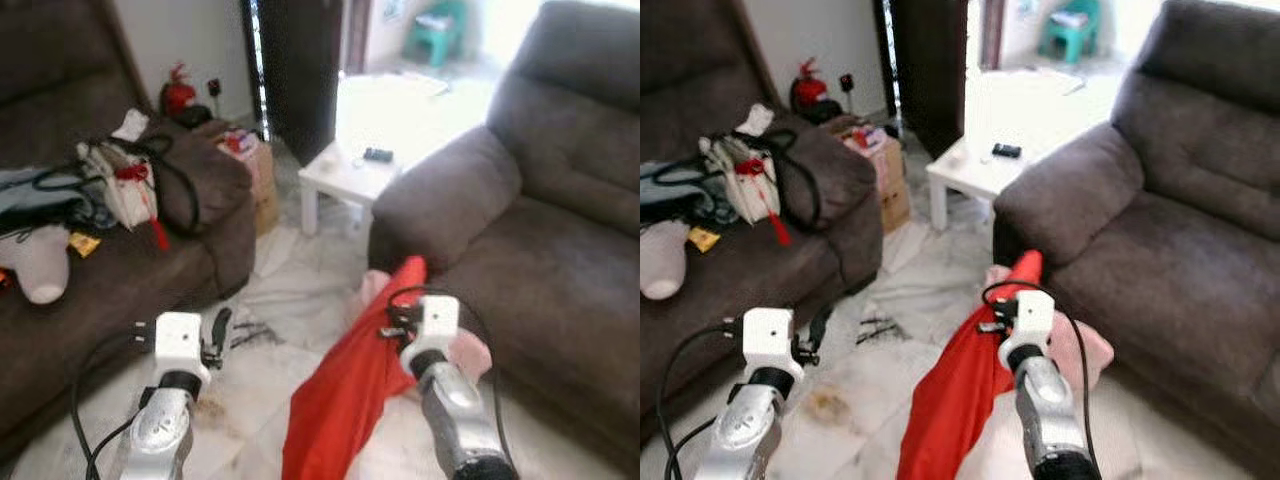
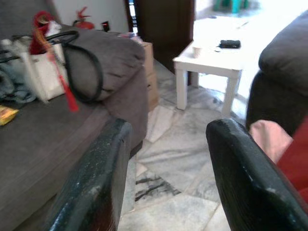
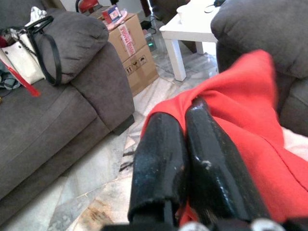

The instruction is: Move the pillow to the sofa from floor

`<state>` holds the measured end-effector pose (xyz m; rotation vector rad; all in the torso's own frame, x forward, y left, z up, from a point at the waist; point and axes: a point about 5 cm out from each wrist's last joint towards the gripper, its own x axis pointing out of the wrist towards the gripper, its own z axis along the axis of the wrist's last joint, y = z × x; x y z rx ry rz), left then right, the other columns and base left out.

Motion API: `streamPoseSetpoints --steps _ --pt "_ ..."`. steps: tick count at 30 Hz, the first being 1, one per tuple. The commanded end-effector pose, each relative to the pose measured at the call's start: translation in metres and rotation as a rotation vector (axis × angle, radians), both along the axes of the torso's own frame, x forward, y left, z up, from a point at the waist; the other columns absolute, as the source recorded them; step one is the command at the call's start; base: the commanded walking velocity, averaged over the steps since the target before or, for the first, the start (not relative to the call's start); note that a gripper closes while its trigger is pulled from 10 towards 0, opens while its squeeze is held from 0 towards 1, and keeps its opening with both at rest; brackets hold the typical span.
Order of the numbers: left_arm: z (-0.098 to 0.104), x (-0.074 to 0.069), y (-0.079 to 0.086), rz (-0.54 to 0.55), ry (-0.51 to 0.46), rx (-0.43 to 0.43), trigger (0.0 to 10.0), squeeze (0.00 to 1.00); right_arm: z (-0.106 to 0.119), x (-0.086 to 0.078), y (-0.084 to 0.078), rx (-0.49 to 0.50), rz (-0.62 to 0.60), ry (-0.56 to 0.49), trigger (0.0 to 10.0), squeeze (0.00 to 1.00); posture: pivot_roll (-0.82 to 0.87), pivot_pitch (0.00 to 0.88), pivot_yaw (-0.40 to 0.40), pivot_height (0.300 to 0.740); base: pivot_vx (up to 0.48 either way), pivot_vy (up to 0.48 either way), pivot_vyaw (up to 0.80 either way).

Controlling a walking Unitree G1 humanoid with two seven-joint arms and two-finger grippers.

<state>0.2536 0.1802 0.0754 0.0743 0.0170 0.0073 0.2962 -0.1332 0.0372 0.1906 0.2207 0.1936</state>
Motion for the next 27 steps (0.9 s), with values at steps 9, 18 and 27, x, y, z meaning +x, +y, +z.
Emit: streamPoseSetpoints --steps 9,18,27 --pt "0.0 0.0001 -0.0056 -0.018 -0.002 0.004 10.0 0.0 0.024 0.0141 -0.0095 -0.022 -0.035 -0.113 10.0 0.0 0.05 0.028 0.014 0.74 0.0 0.0 -0.8" --pt "0.0016 0.0013 -0.006 -0.02 -0.014 0.01 10.0 0.0 0.0238 0.0143 -0.0108 -0.026 -0.043 -0.113 10.0 0.0 0.05 0.027 0.014 0.74 0.0 0.0 -0.8" --pt "0.0017 0.0017 -0.0073 -0.025 -0.016 0.019 10.0 0.0 0.0235 0.0146 -0.0125 -0.028 -0.049 -0.111 10.0 0.0 0.05 0.027 0.013 0.74 0.0 0.0 -0.8"
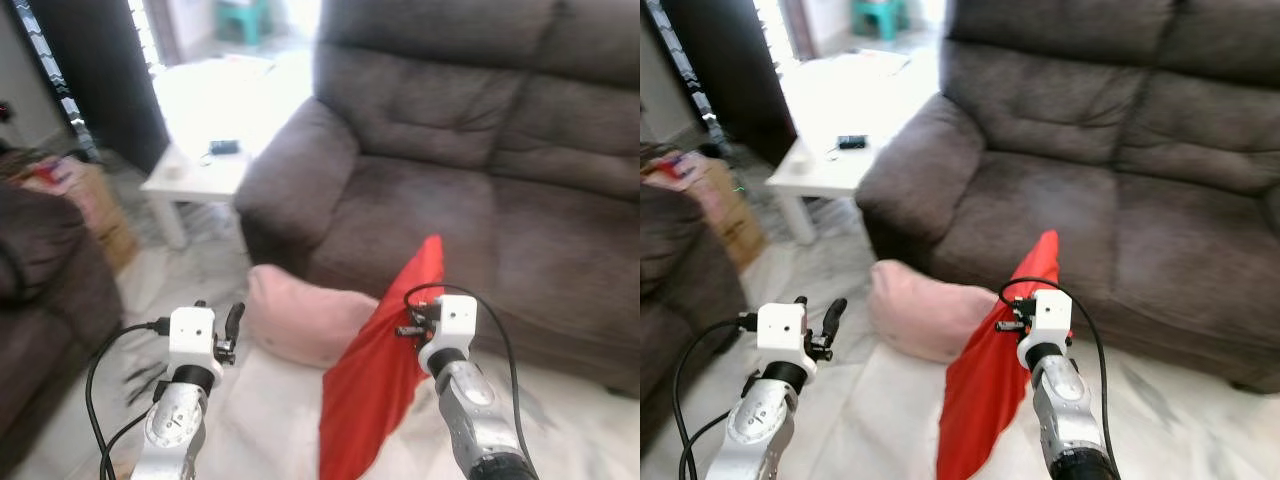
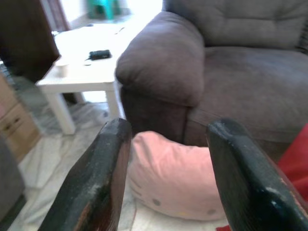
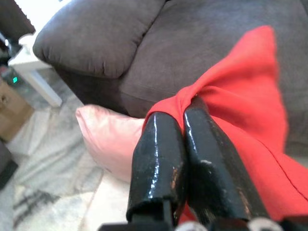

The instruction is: Move the pillow to the sofa from floor

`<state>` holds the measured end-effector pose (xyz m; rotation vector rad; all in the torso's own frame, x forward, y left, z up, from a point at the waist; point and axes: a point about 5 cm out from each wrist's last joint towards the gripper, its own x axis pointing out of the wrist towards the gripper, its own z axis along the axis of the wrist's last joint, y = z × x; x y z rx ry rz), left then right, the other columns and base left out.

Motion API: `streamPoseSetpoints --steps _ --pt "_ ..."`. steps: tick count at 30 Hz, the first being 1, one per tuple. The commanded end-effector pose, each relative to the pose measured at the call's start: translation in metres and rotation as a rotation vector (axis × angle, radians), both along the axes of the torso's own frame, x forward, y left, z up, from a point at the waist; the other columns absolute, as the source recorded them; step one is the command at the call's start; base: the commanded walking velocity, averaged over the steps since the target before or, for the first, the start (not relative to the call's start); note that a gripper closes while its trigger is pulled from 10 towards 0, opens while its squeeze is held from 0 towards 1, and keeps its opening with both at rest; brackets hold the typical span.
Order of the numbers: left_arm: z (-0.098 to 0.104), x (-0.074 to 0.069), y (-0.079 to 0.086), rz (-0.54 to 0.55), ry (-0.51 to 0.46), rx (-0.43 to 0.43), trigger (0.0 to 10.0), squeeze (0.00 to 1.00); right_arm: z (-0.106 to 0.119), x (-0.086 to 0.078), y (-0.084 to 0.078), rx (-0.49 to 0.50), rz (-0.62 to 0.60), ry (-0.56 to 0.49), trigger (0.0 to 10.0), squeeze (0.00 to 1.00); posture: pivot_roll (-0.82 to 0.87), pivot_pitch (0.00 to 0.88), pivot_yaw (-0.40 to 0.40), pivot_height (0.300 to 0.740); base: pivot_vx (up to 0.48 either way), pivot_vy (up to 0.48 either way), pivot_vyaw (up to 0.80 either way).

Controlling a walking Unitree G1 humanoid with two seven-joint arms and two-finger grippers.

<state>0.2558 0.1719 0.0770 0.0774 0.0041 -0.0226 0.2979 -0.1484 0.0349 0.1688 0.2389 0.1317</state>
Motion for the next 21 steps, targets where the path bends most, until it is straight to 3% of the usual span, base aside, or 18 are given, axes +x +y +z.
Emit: streamPoseSetpoints --steps 1,21 --pt "0.0002 -0.0005 0.001 0.006 -0.004 0.015 10.0 0.0 0.0259 0.0131 0.0026 -0.003 0.009 -0.132 10.0 0.0 0.05 0.027 0.013 0.74 0.0 0.0 -0.8" --pt "0.0 0.001 0.0007 0.005 -0.003 0.017 10.0 0.0 0.0252 0.0136 -0.0066 -0.017 -0.051 -0.136 10.0 0.0 0.05 0.024 0.017 0.74 0.0 0.0 -0.75"
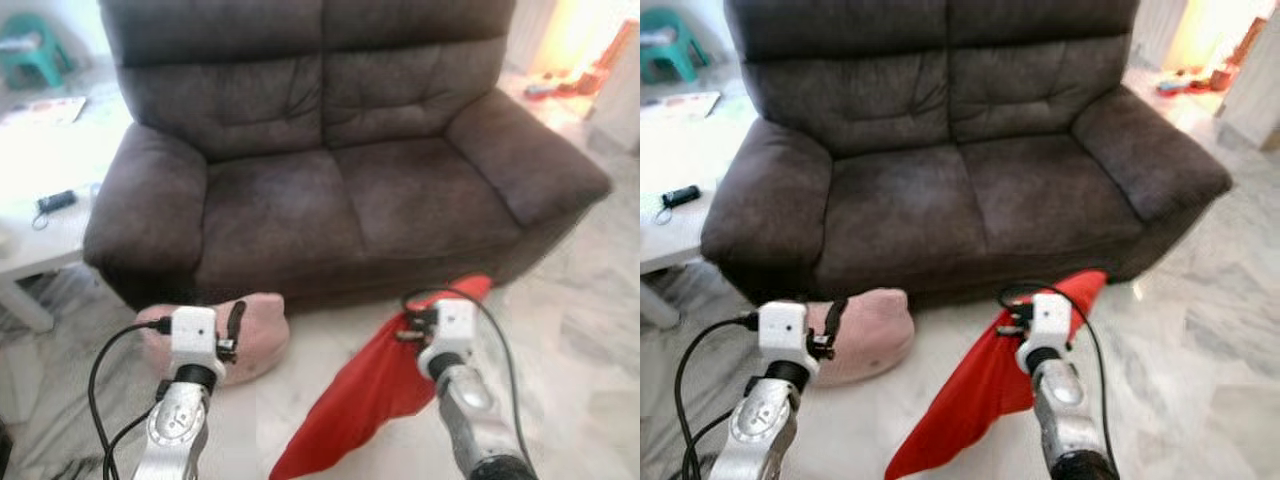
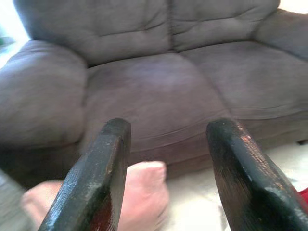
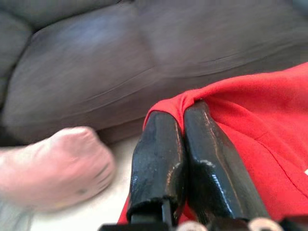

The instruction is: Move the pillow to the sofa from floor

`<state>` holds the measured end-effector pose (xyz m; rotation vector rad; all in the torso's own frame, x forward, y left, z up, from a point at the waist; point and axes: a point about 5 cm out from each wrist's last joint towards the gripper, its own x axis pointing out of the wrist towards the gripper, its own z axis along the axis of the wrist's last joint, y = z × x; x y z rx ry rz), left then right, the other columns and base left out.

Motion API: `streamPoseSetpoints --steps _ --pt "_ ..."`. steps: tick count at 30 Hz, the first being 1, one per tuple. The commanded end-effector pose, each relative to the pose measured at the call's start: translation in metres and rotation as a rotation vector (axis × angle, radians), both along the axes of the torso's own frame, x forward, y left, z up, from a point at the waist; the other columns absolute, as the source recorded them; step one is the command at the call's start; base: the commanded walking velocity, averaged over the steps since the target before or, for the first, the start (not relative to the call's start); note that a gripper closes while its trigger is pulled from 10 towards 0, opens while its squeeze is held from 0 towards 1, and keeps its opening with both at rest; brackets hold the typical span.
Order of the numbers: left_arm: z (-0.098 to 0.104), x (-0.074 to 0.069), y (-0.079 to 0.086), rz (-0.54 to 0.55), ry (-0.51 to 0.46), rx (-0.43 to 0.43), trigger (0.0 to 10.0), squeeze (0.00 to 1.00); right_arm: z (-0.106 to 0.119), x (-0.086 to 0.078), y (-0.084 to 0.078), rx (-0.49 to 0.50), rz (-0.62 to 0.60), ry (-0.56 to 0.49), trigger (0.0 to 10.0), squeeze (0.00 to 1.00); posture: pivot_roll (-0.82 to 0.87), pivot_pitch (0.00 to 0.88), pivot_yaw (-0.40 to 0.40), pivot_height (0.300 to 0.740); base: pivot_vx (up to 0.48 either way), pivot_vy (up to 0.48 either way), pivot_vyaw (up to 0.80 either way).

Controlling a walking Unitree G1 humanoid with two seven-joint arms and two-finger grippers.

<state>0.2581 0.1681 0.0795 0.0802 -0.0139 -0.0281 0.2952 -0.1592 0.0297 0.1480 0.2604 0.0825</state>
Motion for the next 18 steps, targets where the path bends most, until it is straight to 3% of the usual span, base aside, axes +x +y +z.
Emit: streamPoseSetpoints --steps 1,5,11,13,14,18 --pt "-0.003 -0.001 0.005 0.012 0.015 0.014 10.0 0.0 0.031 0.017 0.0 -0.007 -0.027 -0.162 10.0 0.0 0.05 0.025 0.017 0.74 0.0 0.0 0.0" --pt "-0.003 -0.001 0.005 0.011 0.016 0.014 10.0 0.0 0.031 0.018 -0.01 -0.047 -0.083 -0.16 10.0 0.0 0.05 0.025 0.018 0.74 0.0 0.0 0.0" --pt "-0.003 -0.001 0.004 0.009 0.019 0.014 10.0 0.0 0.032 0.019 -0.045 -0.273 -0.237 -0.125 10.0 0.0 0.04 0.027 0.018 0.74 0.0 0.0 0.0" --pt "-0.003 -0.001 0.004 0.007 0.02 0.014 10.0 0.0 0.033 0.02 -0.05 -0.347 -0.184 -0.132 10.0 0.0 0.05 0.029 0.019 0.74 0.0 0.0 0.0" --pt "-0.003 -0.001 0.004 0.007 0.02 0.014 10.0 0.0 0.033 0.02 -0.05 -0.347 -0.184 -0.132 10.0 0.0 0.05 0.029 0.019 0.74 0.0 0.0 0.0" --pt "-0.004 -0.001 0.004 -0.001 0.027 0.012 10.0 0.0 0.03 0.021 -0.039 -0.358 0.017 -0.127 10.0 0.0 0.04 0.031 0.02 0.74 0.0 0.0 0.0"
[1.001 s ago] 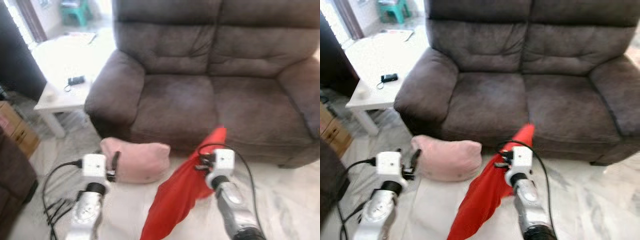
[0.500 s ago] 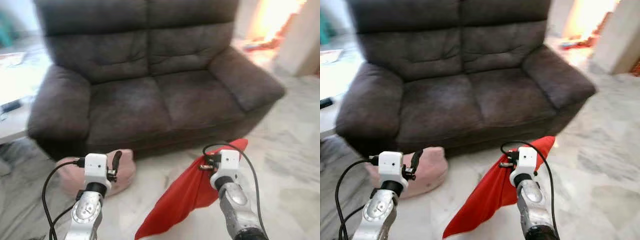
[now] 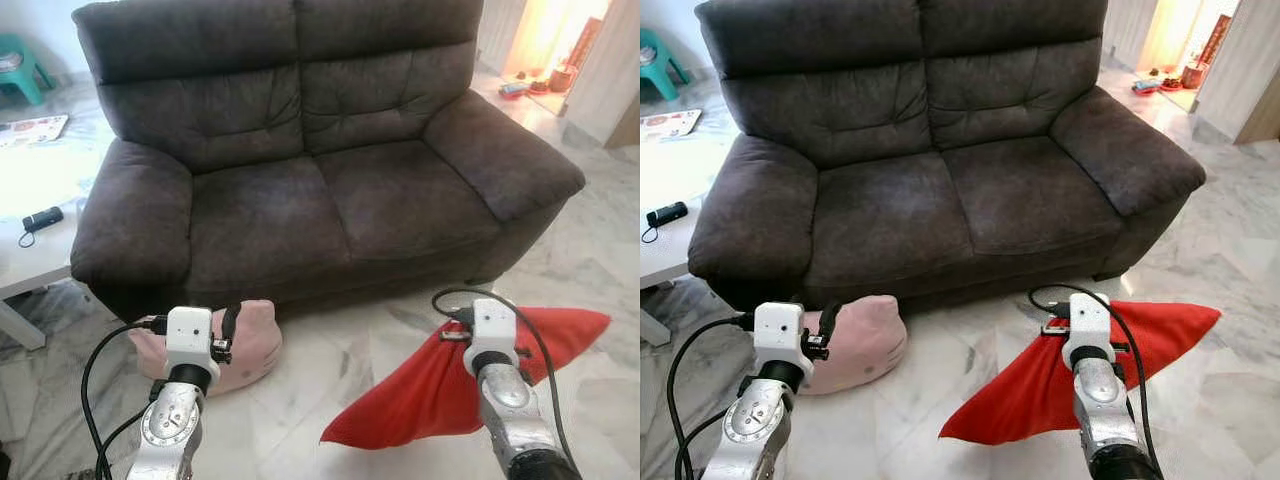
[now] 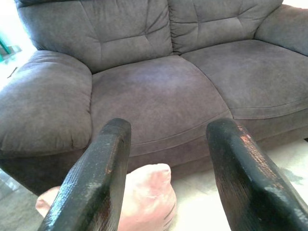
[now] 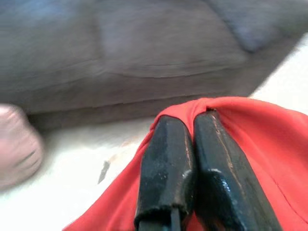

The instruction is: Move the pillow to the sofa from floor

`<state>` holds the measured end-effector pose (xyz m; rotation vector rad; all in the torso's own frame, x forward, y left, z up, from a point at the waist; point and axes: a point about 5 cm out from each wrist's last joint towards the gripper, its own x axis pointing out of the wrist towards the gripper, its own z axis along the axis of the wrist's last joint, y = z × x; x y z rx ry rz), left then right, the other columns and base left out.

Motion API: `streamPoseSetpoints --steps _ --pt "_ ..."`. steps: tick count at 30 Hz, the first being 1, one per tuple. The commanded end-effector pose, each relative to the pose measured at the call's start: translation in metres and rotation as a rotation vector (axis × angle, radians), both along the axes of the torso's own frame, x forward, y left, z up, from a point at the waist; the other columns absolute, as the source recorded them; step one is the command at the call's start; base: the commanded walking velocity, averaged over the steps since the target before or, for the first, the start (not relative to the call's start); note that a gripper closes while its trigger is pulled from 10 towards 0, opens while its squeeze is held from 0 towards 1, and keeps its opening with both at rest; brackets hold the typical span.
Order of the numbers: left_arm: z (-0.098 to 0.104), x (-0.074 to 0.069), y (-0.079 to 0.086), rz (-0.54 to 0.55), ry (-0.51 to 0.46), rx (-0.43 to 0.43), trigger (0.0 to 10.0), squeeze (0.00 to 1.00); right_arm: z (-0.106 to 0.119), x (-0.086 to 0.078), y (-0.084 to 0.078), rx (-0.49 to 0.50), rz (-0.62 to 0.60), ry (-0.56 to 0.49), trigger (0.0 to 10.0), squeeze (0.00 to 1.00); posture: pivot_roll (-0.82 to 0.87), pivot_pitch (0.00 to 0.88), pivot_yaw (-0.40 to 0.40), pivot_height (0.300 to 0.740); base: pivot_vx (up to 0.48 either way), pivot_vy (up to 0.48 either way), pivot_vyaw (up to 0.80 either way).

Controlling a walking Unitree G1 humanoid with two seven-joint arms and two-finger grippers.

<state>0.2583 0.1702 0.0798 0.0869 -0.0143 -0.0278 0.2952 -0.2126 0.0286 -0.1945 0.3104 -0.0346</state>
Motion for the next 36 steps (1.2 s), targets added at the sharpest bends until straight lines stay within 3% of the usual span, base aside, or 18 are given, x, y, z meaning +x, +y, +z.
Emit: streamPoseSetpoints --steps 1,3,5,8,13,26,36 --pt "-0.005 -0.001 0.001 -0.007 0.031 0.002 10.0 0.0 0.029 0.02 0.02 -0.002 0.192 -0.139 10.0 0.0 0.04 0.031 0.021 0.74 0.0 0.0 0.0" --pt "-0.006 -0.001 0.0 -0.011 0.034 0.001 10.0 0.0 0.028 0.019 0.023 -0.018 0.228 -0.129 10.0 0.0 0.04 0.031 0.021 0.74 0.0 0.0 0.0" --pt "-0.008 -0.001 -0.002 -0.03 0.048 -0.004 10.0 0.0 0.02 0.013 0.031 -0.032 0.363 -0.061 10.0 0.0 0.04 0.033 0.022 0.74 0.0 0.0 0.0" --pt "-0.009 -0.002 -0.004 -0.04 0.056 -0.003 10.0 0.0 0.016 0.01 0.034 -0.04 0.422 -0.038 10.0 0.0 0.04 0.033 0.025 0.74 0.0 0.0 0.0" --pt "-0.01 -0.002 -0.003 -0.04 0.062 -0.003 10.0 0.0 0.011 0.003 0.045 -0.092 0.643 0.029 10.0 0.0 0.04 0.032 0.024 0.74 0.0 0.0 0.0" --pt "-0.012 -0.003 0.0 -0.039 0.078 0.001 10.0 0.0 0.01 0.002 0.055 -0.063 0.721 0.042 10.0 0.0 0.04 0.032 0.021 0.74 0.0 0.0 0.0" --pt "-0.012 -0.003 -0.001 -0.038 0.078 0.002 10.0 0.0 0.023 0.018 0.056 -0.126 0.581 -0.045 10.0 0.0 0.05 0.03 0.019 0.74 0.0 0.0 0.0"
